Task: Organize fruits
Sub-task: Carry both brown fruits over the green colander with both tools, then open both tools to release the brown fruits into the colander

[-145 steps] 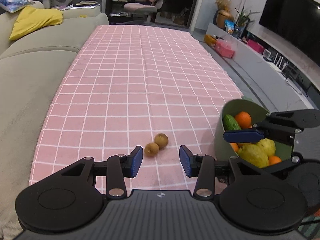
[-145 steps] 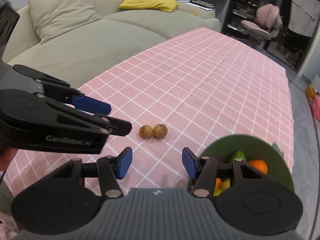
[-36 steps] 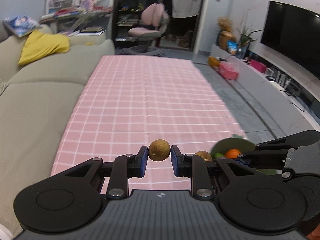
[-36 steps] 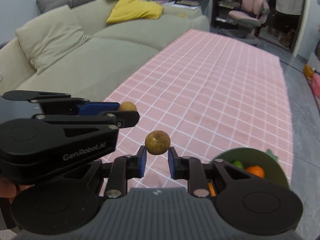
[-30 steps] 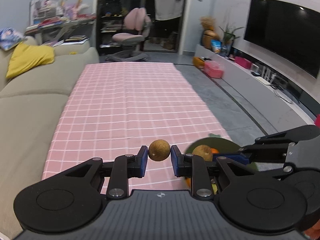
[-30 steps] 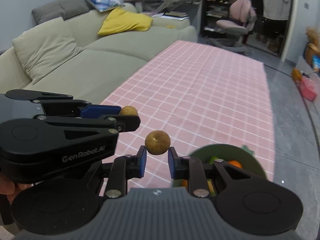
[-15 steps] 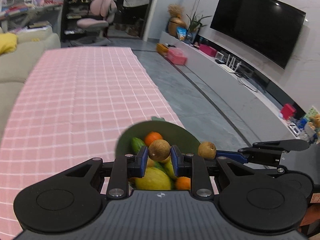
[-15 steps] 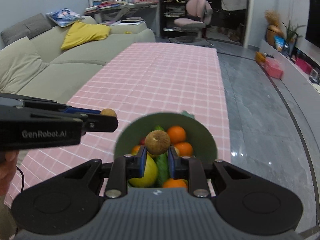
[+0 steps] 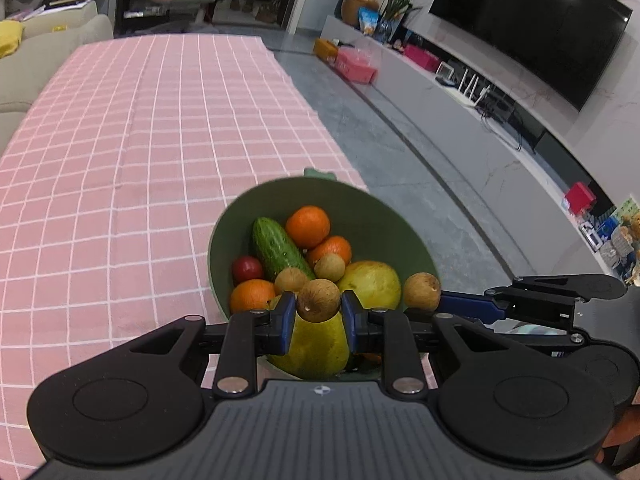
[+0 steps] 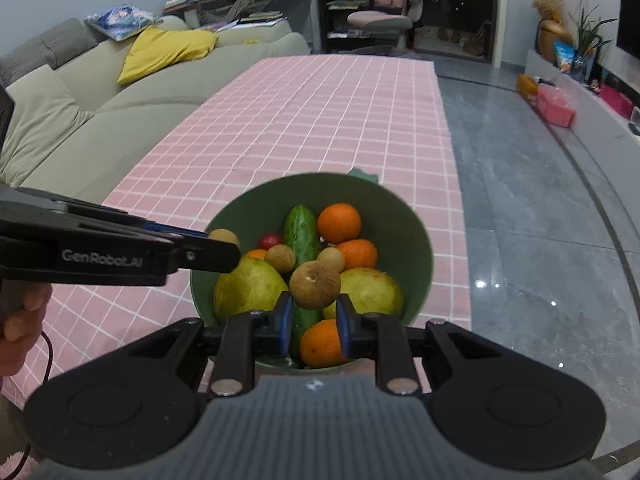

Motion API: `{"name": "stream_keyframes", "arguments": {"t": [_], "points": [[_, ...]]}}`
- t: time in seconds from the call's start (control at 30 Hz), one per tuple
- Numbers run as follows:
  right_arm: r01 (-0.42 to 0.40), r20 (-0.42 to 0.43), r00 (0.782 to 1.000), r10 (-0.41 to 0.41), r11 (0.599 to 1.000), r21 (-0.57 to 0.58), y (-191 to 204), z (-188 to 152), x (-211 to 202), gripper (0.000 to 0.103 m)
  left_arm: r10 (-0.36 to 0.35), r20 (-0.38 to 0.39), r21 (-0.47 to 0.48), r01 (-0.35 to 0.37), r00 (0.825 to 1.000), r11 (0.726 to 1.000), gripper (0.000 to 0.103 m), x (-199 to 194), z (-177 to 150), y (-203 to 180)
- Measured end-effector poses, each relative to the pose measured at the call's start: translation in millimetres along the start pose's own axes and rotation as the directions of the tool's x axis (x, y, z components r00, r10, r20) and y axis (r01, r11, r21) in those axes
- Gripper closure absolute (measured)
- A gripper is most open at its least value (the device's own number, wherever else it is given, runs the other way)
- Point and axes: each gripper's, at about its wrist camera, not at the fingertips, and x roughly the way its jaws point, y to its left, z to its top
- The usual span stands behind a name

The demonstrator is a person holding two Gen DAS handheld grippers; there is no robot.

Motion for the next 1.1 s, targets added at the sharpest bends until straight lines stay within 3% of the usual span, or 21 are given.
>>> {"name": "stream_keyframes", "arguments": {"t": [0.53,0.93,1.03,1.1], "points": [[-0.036,-0.045,0.998,0.037,0.999,0.02,-15,1,57,0.084,0.095,-0.062,-0.003,-0.095,0.994,0.995,0.075,36,16,18],[-0.053,-0.035,0.998,0.053,0.999,0.006,-12,3,60,0.083,0.087,-0.06,-0.03,-0.089,0.994,0.996,0.074,32,16,21],[-0.056,-0.02,0.998,0.056,0.998,0.017,-13,4,54,0.081,0.09,-0.042,-0.021,-0.091,0.995,0.996,0.068,23,18,17],[-0.053,-0.006,0.999,0.053,0.998,0.023,-13,5,48,0.07,0.102,-0.022,-0.009,-0.102,0.995,0.995,0.061,15,19,14]]}}
